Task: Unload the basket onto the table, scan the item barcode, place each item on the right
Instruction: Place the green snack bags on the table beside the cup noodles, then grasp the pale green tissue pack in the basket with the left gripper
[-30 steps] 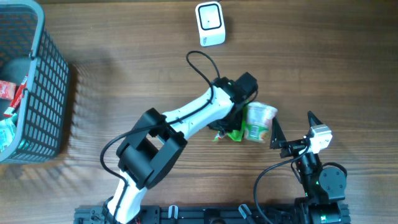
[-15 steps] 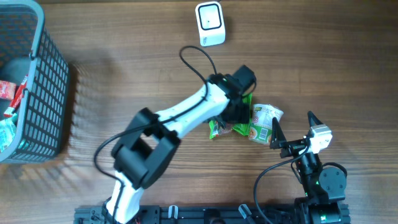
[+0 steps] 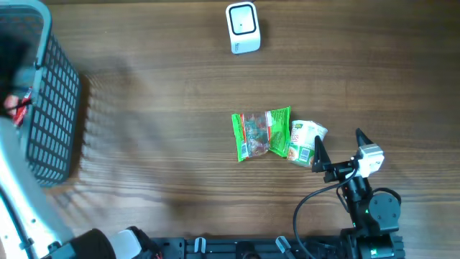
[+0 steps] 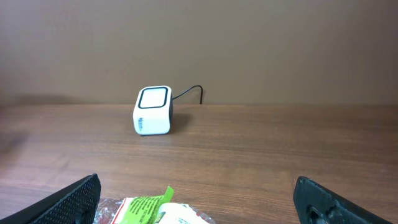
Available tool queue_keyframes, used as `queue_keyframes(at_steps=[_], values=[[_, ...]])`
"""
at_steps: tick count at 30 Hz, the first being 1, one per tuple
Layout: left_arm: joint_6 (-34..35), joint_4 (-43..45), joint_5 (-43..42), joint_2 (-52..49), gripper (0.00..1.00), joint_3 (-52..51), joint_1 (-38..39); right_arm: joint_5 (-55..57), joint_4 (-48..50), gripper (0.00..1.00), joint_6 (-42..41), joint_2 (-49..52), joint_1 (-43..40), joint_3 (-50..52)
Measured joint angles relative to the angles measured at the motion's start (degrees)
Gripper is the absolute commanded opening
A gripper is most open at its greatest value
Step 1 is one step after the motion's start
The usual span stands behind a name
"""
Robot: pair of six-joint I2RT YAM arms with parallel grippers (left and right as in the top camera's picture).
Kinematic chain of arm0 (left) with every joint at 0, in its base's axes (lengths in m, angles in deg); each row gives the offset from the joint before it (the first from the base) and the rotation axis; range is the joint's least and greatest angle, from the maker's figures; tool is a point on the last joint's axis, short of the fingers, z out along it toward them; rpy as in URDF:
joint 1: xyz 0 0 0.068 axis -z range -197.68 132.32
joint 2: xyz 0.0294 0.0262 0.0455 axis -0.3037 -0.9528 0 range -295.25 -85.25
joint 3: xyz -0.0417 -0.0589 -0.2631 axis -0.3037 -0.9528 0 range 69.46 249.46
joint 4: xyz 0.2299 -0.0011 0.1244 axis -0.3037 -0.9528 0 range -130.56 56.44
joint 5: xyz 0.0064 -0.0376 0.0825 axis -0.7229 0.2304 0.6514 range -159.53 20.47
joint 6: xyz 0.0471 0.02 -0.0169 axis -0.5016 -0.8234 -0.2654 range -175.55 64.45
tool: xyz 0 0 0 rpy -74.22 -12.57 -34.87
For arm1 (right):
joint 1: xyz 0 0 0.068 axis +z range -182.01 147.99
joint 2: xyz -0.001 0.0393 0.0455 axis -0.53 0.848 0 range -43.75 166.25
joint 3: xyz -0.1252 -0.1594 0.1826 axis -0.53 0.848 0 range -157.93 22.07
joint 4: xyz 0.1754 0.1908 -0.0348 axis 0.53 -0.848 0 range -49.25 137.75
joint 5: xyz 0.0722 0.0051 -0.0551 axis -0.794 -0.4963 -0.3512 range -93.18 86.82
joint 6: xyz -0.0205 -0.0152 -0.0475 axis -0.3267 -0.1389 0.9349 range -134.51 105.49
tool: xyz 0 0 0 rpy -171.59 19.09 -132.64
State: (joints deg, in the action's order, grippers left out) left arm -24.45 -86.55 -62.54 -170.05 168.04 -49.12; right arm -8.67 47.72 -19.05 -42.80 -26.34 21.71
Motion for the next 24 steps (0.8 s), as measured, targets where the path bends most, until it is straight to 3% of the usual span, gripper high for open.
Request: queue_keyframes(at_steps=[2, 4, 13, 20, 24], values=[[-0.1, -0.6, 0.5, -0.3, 1.00, 0.0, -9.5, 0.0, 0.0, 1.00, 0.0, 0.0, 0.0, 0.0], [-0.4, -1.7, 0.5, -1.9, 1.00, 0.0, -13.5, 0.0, 0.0, 1.00, 0.0, 0.0, 0.0, 0.0], [-13.3, -6.3, 2.2, -21.3, 1.00, 0.0, -14.6, 0.0, 0.0, 1.00, 0.0, 0.0, 0.0, 0.0], [-15.0, -9.2, 6.9, -31.7, 1.00, -0.1, -16.8, 0.0, 0.0, 1.00, 0.0, 0.0, 0.0, 0.0], [-15.0, -5.7, 6.8, -33.2, 1.00, -3.0, -18.8, 0.0, 0.0, 1.00, 0.0, 0.0, 0.0, 0.0]])
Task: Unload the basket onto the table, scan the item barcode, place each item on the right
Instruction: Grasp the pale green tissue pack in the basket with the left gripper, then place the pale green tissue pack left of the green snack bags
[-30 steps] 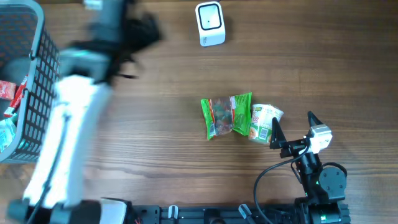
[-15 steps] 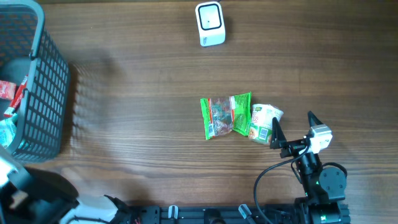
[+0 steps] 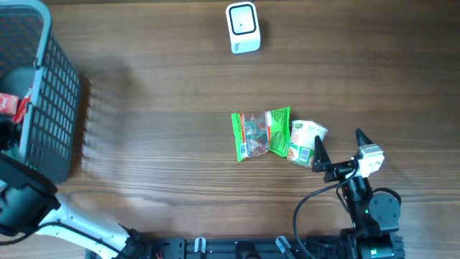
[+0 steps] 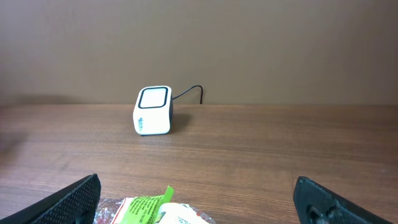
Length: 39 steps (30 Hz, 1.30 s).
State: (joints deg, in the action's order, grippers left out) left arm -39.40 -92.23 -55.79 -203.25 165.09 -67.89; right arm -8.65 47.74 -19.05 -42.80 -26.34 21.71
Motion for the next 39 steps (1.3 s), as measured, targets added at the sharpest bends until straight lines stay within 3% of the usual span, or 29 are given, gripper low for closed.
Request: queue_keyframes(at_steps=[2, 4, 6, 10, 14, 18, 21, 27, 34, 39], values=[[0.0, 3.2, -0.5, -0.1, 0.89, -3.7, -0.4, 0.0, 0.0, 1.00, 0.0, 0.0, 0.0, 0.0], [-0.1, 6.6, -1.9, -0.2, 0.71, -7.6, -0.4, 0.0, 0.0, 1.00, 0.0, 0.0, 0.0, 0.0], [-0.1, 9.2, -3.8, 0.3, 0.42, -9.6, -0.5, 0.0, 0.0, 1.00, 0.0, 0.0, 0.0, 0.0], [-0.4, 10.4, -5.5, 0.9, 0.40, -10.7, -0.6, 0.0, 0.0, 1.00, 0.0, 0.0, 0.0, 0.0], [-0.3, 7.2, -10.4, 1.0, 0.24, -9.3, -1.2, 0.0, 0.0, 1.00, 0.0, 0.0, 0.0, 0.0], [0.2, 4.0, -17.0, 4.5, 0.26, -7.2, -0.9, 0.0, 0.0, 1.00, 0.0, 0.0, 0.0, 0.0], [2.8, 4.7, -22.9, 16.2, 0.26, -6.2, -0.7, 0.0, 0.0, 1.00, 0.0, 0.0, 0.0, 0.0], [6.0, 5.1, -25.7, 31.5, 0.20, -5.4, 4.7, 0.0, 0.0, 1.00, 0.0, 0.0, 0.0, 0.0], [6.9, 5.0, -22.5, 46.8, 0.21, -5.4, 24.5, 0.0, 0.0, 1.00, 0.0, 0.0, 0.0, 0.0], [6.9, -2.3, -20.7, 47.9, 0.20, -5.3, 38.8, 0.0, 0.0, 1.00, 0.0, 0.0, 0.0, 0.0]])
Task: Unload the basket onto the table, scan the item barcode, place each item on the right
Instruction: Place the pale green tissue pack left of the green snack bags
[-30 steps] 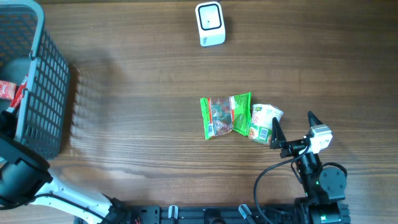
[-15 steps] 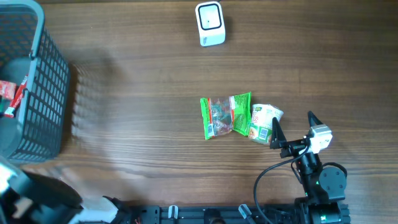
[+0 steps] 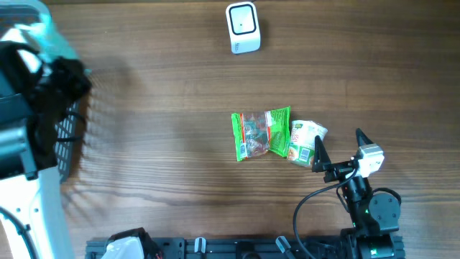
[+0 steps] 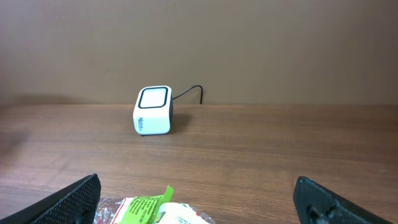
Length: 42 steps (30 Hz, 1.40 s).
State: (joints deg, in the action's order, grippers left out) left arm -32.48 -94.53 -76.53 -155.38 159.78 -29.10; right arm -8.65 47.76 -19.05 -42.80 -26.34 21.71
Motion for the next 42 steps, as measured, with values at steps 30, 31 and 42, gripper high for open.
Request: queue_keyframes(at_steps=[30, 31, 42], values=[[4.7, 13.7, 4.0, -30.4, 0.99, -21.0, 45.8, 0.0, 0.0, 1.00, 0.0, 0.0, 0.0, 0.0], [4.7, 12.6, 5.8, -28.6, 0.99, -16.6, 44.5, 0.0, 0.0, 1.00, 0.0, 0.0, 0.0, 0.0], [2.3, 11.4, 19.5, -18.2, 1.00, 15.4, 6.5, 0.0, 0.0, 1.00, 0.0, 0.0, 0.0, 0.0]])
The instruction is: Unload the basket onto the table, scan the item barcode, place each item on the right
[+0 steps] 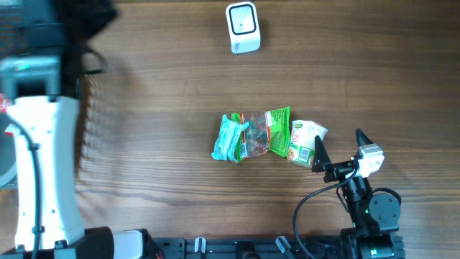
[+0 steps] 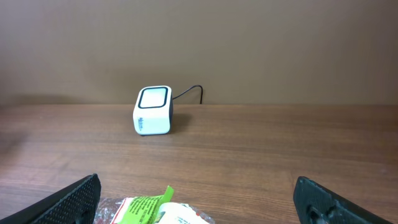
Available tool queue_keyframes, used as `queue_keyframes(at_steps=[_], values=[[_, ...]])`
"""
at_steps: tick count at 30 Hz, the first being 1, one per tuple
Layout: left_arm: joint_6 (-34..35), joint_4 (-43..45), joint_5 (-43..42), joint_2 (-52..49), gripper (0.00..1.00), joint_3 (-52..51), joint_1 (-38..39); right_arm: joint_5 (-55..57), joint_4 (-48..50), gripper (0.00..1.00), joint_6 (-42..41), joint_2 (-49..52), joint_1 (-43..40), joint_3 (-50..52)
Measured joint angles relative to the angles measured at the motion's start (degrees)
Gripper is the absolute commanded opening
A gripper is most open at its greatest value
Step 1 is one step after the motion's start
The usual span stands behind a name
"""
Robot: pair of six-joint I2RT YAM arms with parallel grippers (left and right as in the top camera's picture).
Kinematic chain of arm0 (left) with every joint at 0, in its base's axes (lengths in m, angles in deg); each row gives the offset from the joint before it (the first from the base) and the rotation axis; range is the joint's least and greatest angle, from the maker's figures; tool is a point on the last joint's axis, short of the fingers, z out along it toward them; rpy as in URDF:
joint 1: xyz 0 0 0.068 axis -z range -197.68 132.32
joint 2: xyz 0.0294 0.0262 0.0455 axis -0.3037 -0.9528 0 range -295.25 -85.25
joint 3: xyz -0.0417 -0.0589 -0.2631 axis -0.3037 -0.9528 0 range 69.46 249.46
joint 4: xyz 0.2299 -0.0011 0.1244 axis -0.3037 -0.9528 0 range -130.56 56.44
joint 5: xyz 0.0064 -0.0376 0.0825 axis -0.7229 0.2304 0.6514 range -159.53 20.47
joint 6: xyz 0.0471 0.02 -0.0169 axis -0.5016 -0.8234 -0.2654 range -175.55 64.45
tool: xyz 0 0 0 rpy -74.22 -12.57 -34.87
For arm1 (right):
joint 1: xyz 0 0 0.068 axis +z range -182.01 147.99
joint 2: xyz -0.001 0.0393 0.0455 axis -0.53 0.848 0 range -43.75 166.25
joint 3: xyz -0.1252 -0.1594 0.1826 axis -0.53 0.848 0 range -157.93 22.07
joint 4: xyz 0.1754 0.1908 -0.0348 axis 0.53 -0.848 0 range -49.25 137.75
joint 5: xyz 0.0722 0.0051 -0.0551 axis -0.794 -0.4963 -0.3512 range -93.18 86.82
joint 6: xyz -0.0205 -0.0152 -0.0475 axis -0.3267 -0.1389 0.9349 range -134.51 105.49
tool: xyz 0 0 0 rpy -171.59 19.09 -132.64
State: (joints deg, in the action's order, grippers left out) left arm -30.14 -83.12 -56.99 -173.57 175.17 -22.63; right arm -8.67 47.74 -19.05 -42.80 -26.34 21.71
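The white scanner (image 1: pixel 243 27) stands at the table's far edge, its dark window up; it also shows as the scanner (image 2: pixel 153 110) in the right wrist view. Three items lie in a row mid-table: a teal packet (image 1: pixel 228 138), a green-and-clear snack packet (image 1: pixel 263 134) and a white-green pouch (image 1: pixel 307 142). My right gripper (image 1: pixel 338 147) rests open just right of the pouch, with nothing between its fingers (image 2: pixel 76 198). The left arm (image 1: pixel 39 144) rises at the far left, its dark end (image 1: pixel 79 14) blurred at the top left corner.
The wire basket (image 1: pixel 6 115) at the left edge is mostly hidden behind the left arm, with something red showing in it. The scanner's cable (image 2: pixel 191 91) runs off behind it toward the back wall.
A teal packet now lies on the table, touching the left end of the green snack packet. The left arm's end has moved from over the basket to the top left corner. The right arm is unmoved.
At first only the snack packet and pouch lay mid-table, with the left arm at the basket. Then the arm sat low beside the basket. Later its end was up over the basket with something teal. Now a teal packet lies with the other items.
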Motion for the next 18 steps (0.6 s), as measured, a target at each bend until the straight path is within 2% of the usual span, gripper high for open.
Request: queue_keyframes(at_steps=[6, 9, 18], values=[[0.0, -0.2, 1.2, -1.5, 1.00, 0.0, -20.9, 0.0, 0.0, 1.00, 0.0, 0.0, 0.0, 0.0], [0.0, -0.6, 1.2, -4.0, 1.00, 0.0, -27.3, 0.0, 0.0, 1.00, 0.0, 0.0, 0.0, 0.0], [0.0, -2.2, 1.1, -20.7, 1.00, 0.0, -33.0, 0.0, 0.0, 1.00, 0.0, 0.0, 0.0, 0.0]])
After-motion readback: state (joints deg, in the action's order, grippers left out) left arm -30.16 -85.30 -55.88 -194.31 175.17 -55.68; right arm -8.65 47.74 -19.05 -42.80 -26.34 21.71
